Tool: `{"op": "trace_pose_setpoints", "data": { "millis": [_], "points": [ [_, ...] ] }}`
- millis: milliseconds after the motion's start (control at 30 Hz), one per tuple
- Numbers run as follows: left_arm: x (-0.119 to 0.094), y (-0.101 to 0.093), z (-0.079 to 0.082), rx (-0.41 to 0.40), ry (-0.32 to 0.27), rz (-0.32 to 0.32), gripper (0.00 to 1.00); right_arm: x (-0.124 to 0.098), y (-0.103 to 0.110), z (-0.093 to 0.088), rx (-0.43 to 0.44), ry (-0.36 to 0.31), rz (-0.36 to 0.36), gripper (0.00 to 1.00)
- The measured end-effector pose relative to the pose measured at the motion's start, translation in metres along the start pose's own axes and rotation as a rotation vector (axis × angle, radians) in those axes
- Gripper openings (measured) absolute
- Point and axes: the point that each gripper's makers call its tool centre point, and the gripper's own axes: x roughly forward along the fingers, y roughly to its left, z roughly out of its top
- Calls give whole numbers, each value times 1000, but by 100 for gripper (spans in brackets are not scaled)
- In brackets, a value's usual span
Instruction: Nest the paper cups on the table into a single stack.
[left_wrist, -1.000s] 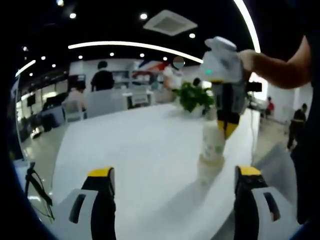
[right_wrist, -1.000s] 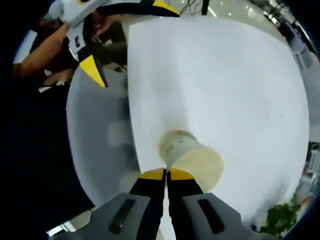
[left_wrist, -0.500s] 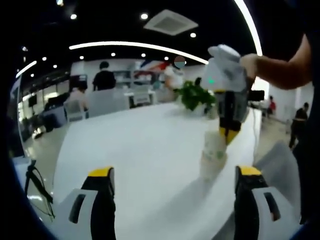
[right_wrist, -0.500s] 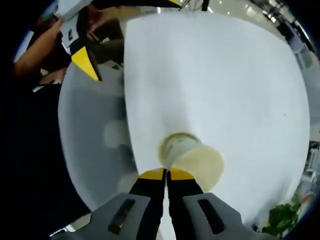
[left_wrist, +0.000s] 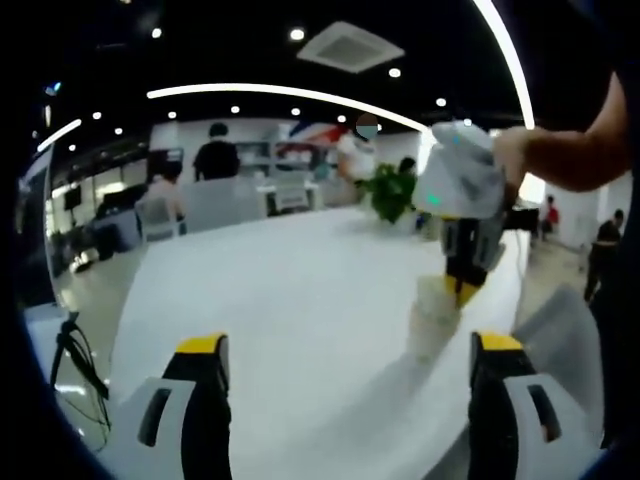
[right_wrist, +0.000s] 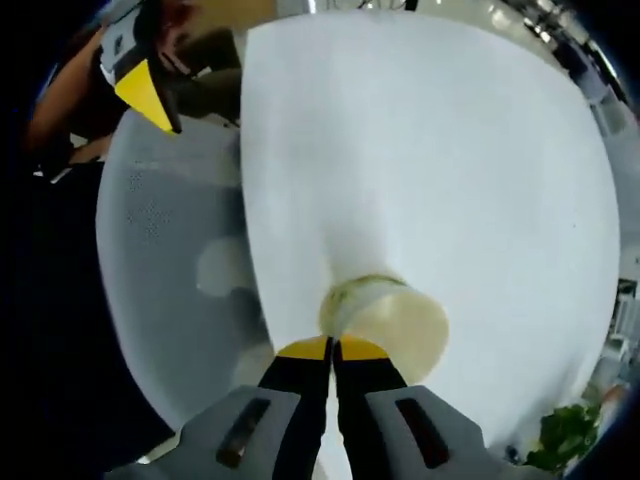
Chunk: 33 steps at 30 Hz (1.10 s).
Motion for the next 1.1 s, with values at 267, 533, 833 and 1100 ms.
{"op": "trace_pose_setpoints", "data": {
  "millis": [267,533,833,1100],
  "points": [
    [-1,0,-2,-7,7,4,99,3,1,5,0,-39,13,0],
    [2,2,1,-5,6,8,99,8,5,6,-1,-84,52,7],
    [5,0,2,0,12,-4,99,-1,8,13,-7,-184,90,19],
    [12,-4,5,10,15,-26,99,-28,4,20,1,-364,93,29]
  ]
}}
